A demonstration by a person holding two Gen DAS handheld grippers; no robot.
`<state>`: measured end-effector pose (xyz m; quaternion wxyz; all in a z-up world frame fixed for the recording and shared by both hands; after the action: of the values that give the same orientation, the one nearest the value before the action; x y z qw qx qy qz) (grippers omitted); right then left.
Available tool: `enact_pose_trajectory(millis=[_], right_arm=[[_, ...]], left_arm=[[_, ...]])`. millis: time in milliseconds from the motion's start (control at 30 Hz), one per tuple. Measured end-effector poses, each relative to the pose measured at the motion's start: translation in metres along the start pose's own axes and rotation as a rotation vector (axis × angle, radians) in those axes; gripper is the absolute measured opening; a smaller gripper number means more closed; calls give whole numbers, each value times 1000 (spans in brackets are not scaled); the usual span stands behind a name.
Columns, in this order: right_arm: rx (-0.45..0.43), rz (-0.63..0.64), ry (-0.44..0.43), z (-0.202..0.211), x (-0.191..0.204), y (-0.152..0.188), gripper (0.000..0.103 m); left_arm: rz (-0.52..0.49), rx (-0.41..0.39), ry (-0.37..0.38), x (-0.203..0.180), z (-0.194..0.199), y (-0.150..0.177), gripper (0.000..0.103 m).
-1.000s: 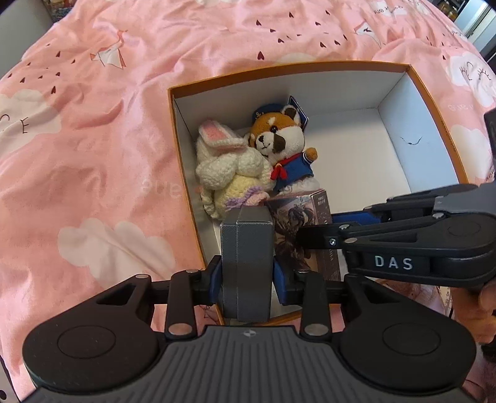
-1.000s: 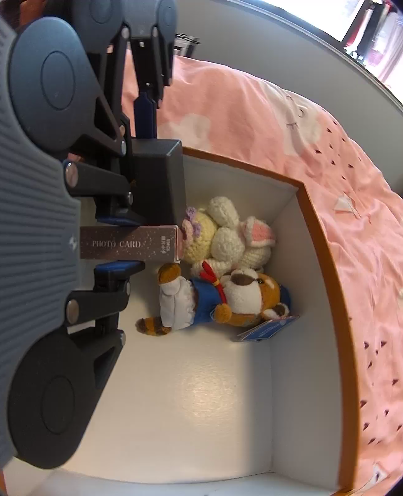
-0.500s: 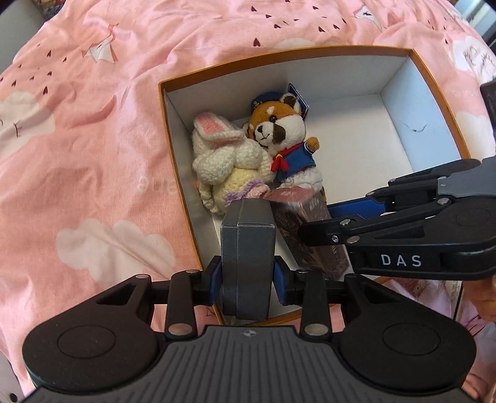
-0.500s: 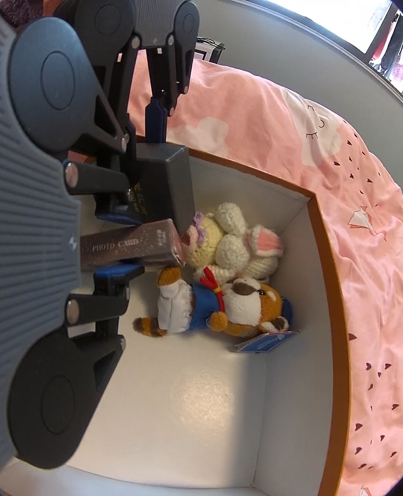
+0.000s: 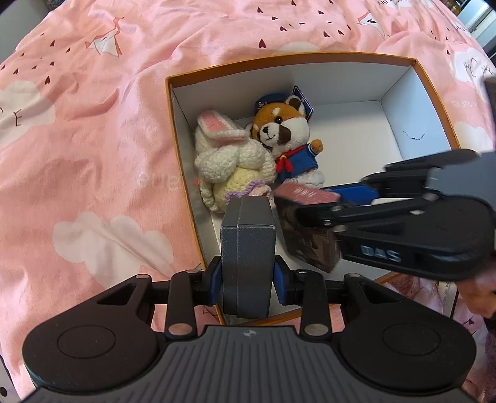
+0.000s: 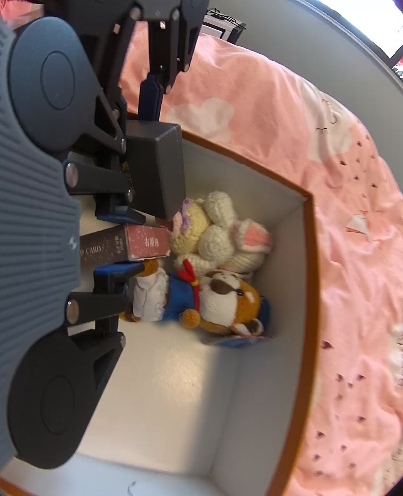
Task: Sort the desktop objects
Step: 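Set the photo card box upright with the right gripper while the left places the grey box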
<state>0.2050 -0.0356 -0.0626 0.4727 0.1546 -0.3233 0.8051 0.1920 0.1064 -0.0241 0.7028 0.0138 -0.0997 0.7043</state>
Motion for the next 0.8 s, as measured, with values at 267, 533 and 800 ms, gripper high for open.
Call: enact_pose_trajectory(millis=[267, 533, 800], right_arm=[[19, 13, -3, 16, -1, 19, 24], [9, 43, -58, 17, 8, 24, 32], [-51, 91, -68, 20, 10, 20, 33]], left_arm=[[-43, 37, -27, -6, -6, -4, 38], [-121, 130, -37, -11, -4, -15, 38], [-185, 251, -60, -19, -11, -29, 38]])
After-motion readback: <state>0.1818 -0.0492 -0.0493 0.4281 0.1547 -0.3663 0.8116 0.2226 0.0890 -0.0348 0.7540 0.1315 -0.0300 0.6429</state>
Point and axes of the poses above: each gripper's, at about its wrist camera, not at the fingertips, and z roughly against the way its jaws point, x to its left, y to its underside, the point moved 3 cm from there along -z, roughly the way its jaws point, and after that the axes turned 12 degrees about -y, right-handed, at the moved point
